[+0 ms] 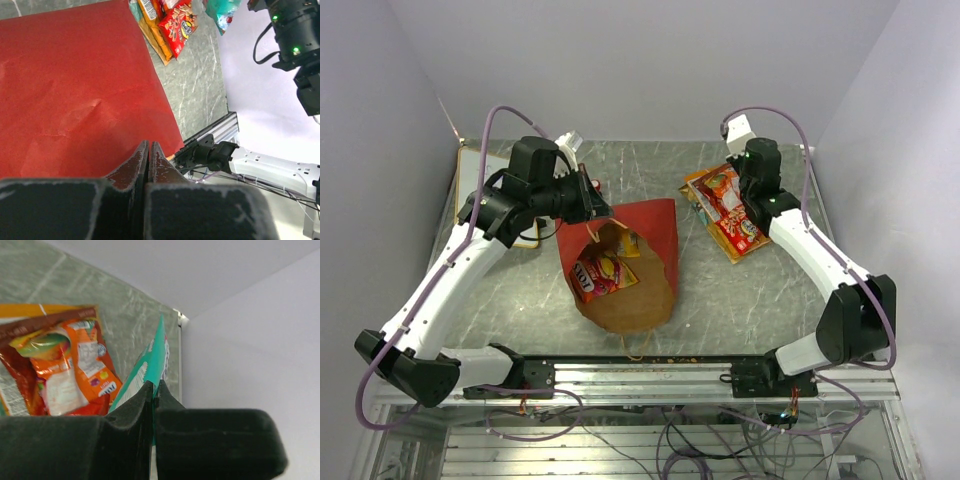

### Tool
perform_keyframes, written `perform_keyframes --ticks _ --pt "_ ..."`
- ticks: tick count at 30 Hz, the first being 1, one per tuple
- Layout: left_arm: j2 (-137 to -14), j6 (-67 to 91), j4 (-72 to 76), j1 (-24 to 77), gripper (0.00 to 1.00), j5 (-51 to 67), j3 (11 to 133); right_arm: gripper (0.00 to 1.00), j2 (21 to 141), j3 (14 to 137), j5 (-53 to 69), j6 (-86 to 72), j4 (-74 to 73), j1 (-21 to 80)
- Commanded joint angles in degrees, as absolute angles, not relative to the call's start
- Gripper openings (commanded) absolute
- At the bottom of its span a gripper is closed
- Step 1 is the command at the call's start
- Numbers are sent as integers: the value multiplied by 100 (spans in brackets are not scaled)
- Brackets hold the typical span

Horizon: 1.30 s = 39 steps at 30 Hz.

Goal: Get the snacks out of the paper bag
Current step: Place the snack at the center of the board.

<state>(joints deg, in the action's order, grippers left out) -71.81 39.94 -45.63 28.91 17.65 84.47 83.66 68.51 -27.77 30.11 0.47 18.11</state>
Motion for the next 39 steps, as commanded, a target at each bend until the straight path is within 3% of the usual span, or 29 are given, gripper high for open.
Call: perform_keyframes --ticks 1,15,27,39 --pt "-7188 4053 -4369 2802 7 2028 8512 0 8425 6690 -3043 3379 291 1732" --pt "-7249 3964 -4578 2797 7 1914 8639 0 10035 7091 -2352 2879 240 1782" --pt "-7196 4125 -4431 2787 7 1927 8445 0 10257 7071 -1678 1386 -51 1866" --pt "-7207 4210 -4200 2795 7 2093 8354 59 8509 6555 -1050 1426 -246 1869"
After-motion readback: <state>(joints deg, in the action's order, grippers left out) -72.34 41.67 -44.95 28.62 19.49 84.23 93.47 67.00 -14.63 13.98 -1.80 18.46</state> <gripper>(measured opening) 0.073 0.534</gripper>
